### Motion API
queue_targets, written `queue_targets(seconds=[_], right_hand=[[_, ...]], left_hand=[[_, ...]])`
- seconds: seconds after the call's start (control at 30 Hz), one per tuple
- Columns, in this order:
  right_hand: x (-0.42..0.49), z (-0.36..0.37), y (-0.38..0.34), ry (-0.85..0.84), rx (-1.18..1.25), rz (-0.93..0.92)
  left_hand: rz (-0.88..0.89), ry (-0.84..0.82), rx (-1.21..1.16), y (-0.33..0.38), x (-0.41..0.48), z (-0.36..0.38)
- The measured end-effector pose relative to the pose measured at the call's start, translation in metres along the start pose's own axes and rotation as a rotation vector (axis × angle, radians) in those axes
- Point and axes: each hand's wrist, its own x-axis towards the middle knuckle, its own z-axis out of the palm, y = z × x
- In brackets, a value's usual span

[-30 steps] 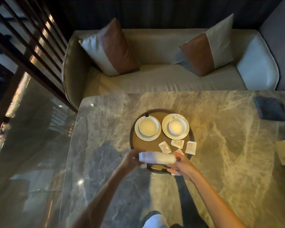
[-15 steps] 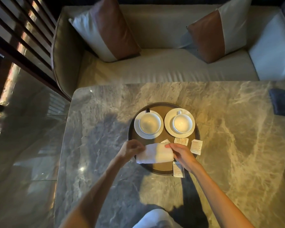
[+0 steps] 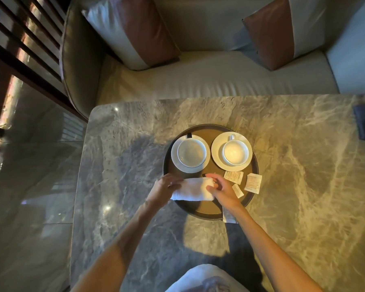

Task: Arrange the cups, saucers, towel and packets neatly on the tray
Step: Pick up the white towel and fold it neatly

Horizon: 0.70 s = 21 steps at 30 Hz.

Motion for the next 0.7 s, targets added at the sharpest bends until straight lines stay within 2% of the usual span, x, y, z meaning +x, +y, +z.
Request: queue_targets(seconds=[0.2,0.37,0.57,0.7], right_hand=[[0.005,0.003,0.007,0.023,-0.217,-0.085],[0.006,0.0,0.015,0.182,-0.353,-0.075],[0.005,-0.004,0.009,0.062,-0.422,-0.146],[0.009,-0.004,0.011,0.057,-0.443,-0.085]], left_hand=[[0.015,0.03,0.048,0.006,0.003,0.004],[0.087,0.102,0.137,0.005,0.002,0.009],[0.139,0.088,0.22,0.003,0.004,0.016],[0.113,0.079,0.185,0.005,0.006,0.018]])
